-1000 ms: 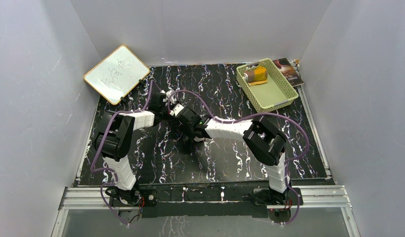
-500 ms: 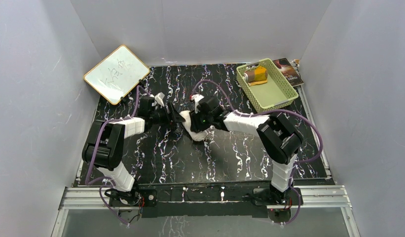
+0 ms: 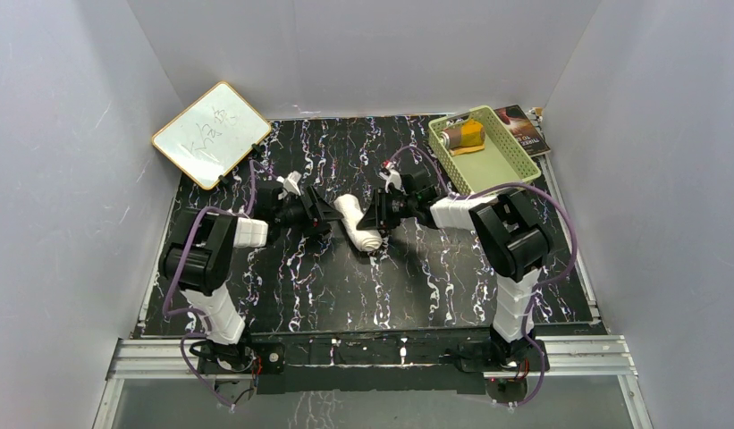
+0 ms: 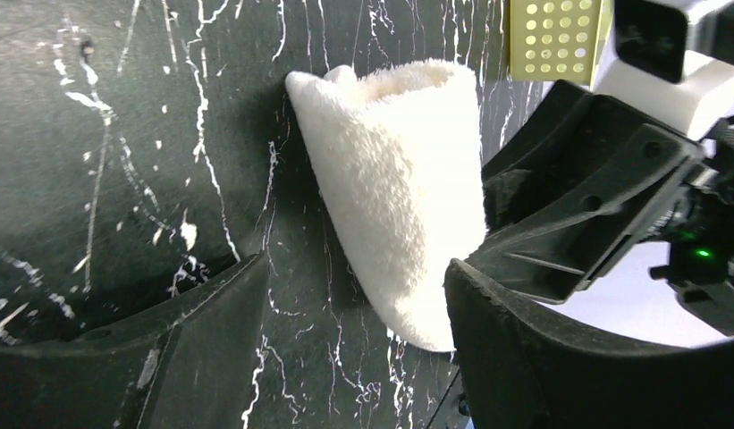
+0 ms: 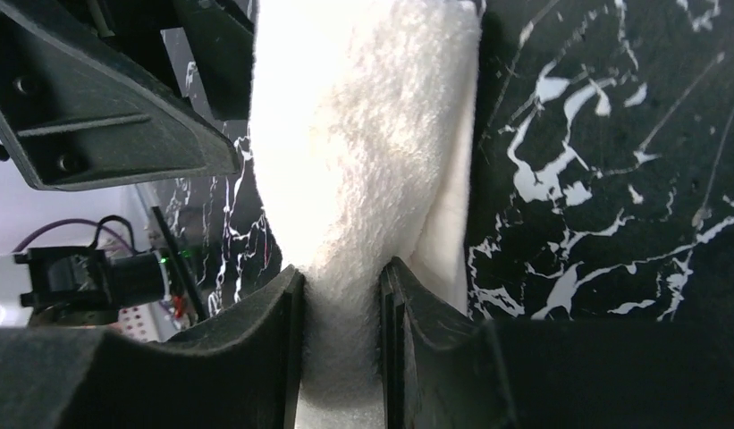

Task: Roll the towels
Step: Roll the towel at the center of the board.

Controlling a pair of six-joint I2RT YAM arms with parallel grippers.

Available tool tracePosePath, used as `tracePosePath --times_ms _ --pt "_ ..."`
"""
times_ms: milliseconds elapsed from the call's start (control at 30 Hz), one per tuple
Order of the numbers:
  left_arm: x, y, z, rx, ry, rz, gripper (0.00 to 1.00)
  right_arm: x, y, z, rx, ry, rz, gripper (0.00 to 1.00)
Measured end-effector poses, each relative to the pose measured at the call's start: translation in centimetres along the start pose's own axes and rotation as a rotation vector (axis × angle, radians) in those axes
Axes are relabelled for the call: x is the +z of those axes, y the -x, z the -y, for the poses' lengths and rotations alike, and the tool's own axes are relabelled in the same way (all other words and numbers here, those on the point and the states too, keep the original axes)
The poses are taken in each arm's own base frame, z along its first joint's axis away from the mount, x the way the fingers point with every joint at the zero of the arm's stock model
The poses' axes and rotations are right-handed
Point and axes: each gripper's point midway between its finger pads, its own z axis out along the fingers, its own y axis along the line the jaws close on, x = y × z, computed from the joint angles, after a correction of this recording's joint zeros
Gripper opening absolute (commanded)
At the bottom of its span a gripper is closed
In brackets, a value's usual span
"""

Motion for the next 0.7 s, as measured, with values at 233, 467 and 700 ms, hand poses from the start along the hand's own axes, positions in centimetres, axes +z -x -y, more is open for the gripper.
tracePosePath --times_ms 233,467,700 --pt "1.9 -0.2 0.7 -0.006 -0.039 -0.02 0.73 -0.2 -0.9 0.9 0.092 0.066 -0.022 0.27" --pt "3.4 0.3 1.3 -0.005 -0.072 -0.017 0.73 0.0 -1.2 1.1 0.09 0.075 -0.034 0.27" --pt "5.6 0.7 2.3 0.031 -0.085 -0.027 0.7 0.0 -1.2 1.2 0.07 0.073 -0.037 0.28"
